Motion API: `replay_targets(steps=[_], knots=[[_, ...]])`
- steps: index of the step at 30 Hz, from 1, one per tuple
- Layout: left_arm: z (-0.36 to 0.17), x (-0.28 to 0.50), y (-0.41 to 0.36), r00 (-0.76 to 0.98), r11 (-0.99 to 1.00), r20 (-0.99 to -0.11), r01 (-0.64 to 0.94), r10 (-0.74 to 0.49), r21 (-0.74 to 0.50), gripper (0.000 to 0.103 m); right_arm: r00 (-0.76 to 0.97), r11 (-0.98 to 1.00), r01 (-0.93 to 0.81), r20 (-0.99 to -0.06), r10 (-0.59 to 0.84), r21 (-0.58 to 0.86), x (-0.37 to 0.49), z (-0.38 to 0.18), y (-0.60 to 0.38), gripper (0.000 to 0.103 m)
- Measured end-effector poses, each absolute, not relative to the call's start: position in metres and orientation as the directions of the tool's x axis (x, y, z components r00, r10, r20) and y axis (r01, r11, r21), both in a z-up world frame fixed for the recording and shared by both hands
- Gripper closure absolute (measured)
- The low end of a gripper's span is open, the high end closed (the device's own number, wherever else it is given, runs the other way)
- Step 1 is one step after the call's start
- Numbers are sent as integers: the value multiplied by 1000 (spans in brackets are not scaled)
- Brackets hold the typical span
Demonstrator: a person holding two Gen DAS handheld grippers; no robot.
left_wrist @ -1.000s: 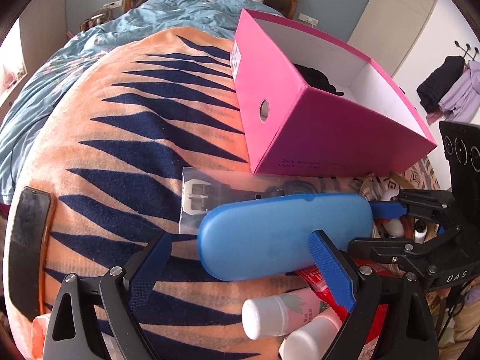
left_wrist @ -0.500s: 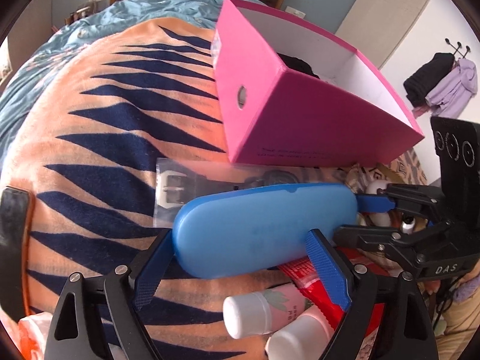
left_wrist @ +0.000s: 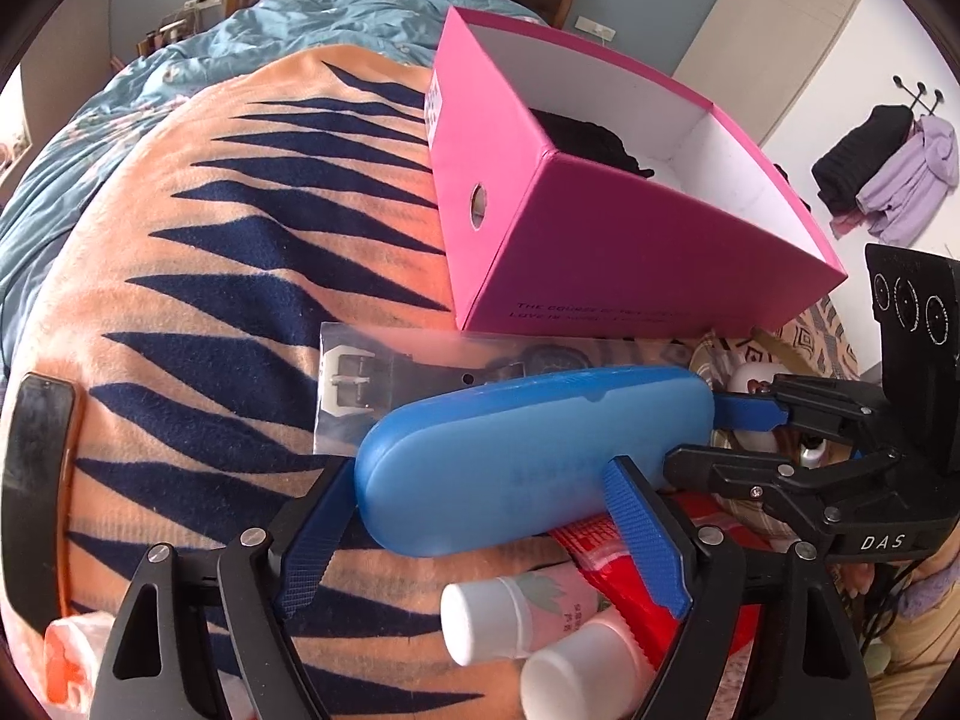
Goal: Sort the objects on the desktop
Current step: 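Close the right gripper on the blue glasses case, then lift the blue glasses case with the right gripper toward the shoebox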
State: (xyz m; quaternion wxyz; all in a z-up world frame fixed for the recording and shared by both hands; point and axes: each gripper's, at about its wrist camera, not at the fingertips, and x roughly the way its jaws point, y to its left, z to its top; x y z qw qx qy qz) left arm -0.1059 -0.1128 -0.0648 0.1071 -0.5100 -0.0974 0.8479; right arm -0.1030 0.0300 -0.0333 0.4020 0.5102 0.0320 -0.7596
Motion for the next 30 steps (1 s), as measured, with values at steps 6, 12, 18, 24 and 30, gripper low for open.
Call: replay_targets(steps=[6,12,18,24,30], knots=[[-53,-99,-109,-464,-961,-844,-74,269,-266,18,-185,-665,651,-773,-608,367,-100,-21,34,55],[-36,-91,-103,-488,-965,-834,-84,258,-250,18,-225,-650,687,-754,-617,326,-89,-5,39,55],[-20,-89,-94,-511,-966,-821,-102,255,-237,18,-255,-641,708,-739,-624,298,-84,11,46,55],[-7,-91,-85,-529,-964,-807,-122,264,-236,18,-293,-642,722,-726,-623,259,-79,25,54,55],[1,-93,-77,-539,-963,-799,-138,268,-230,18,-315,-643,726,-713,-626,245,-77,36,65,56]])
